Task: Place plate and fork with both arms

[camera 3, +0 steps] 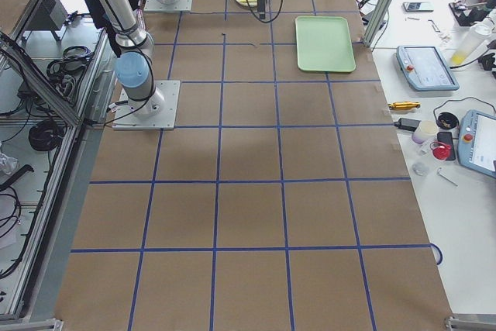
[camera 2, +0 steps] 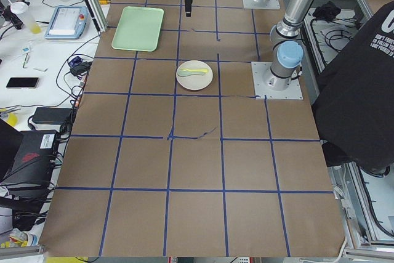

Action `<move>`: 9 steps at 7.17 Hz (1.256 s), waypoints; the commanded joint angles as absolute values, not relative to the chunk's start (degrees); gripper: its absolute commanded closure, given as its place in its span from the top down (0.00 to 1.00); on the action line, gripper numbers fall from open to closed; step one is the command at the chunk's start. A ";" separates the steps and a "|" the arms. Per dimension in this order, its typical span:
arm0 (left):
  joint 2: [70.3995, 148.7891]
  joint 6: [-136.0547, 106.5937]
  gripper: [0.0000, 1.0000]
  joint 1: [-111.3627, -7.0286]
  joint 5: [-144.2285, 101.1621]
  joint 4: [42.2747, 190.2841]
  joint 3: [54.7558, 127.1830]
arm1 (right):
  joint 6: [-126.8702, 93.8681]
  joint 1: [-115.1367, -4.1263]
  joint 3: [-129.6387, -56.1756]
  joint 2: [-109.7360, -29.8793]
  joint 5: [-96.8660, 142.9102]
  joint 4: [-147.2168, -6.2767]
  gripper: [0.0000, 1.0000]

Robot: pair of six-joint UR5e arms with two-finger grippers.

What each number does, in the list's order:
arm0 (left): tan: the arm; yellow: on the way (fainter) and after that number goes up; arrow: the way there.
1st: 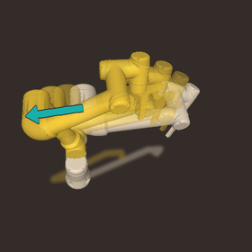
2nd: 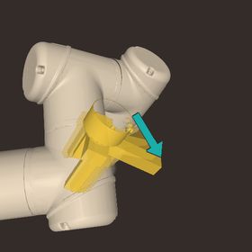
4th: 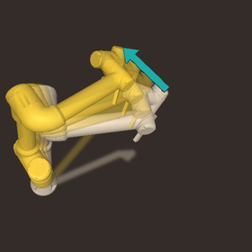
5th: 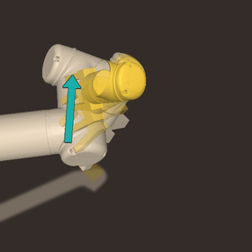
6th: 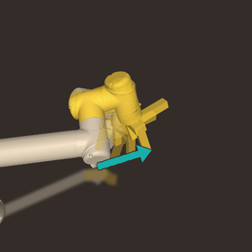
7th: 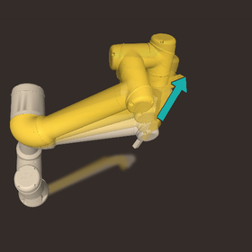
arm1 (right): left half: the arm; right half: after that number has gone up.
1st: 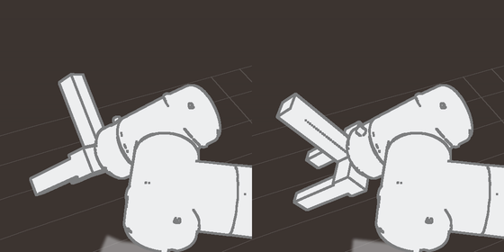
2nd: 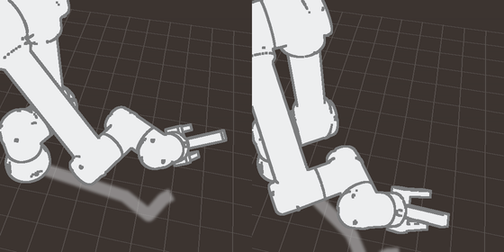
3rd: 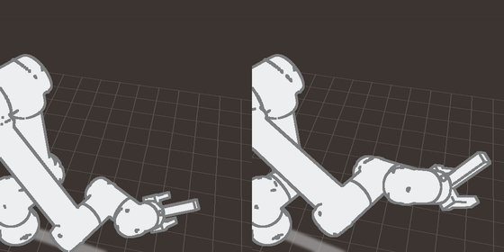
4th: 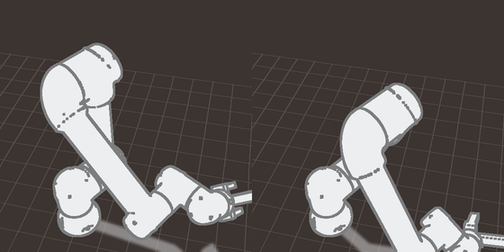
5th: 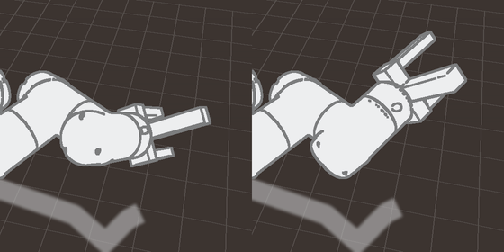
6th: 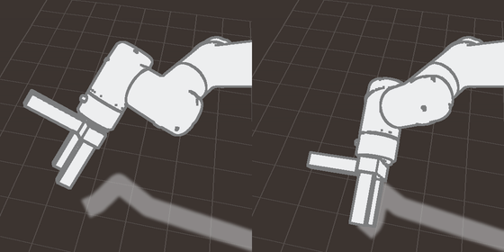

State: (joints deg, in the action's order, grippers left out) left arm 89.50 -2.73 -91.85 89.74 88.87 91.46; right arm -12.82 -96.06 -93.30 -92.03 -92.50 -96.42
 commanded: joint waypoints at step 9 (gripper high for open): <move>87.54 -2.81 1.00 -91.84 89.56 92.02 90.44 | -12.66 -96.06 -92.99 -91.49 -92.02 -95.98 1.00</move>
State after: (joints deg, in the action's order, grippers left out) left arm 87.56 -2.79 -91.78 89.57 92.01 90.61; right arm -12.65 -96.06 -92.95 -91.49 -92.11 -95.94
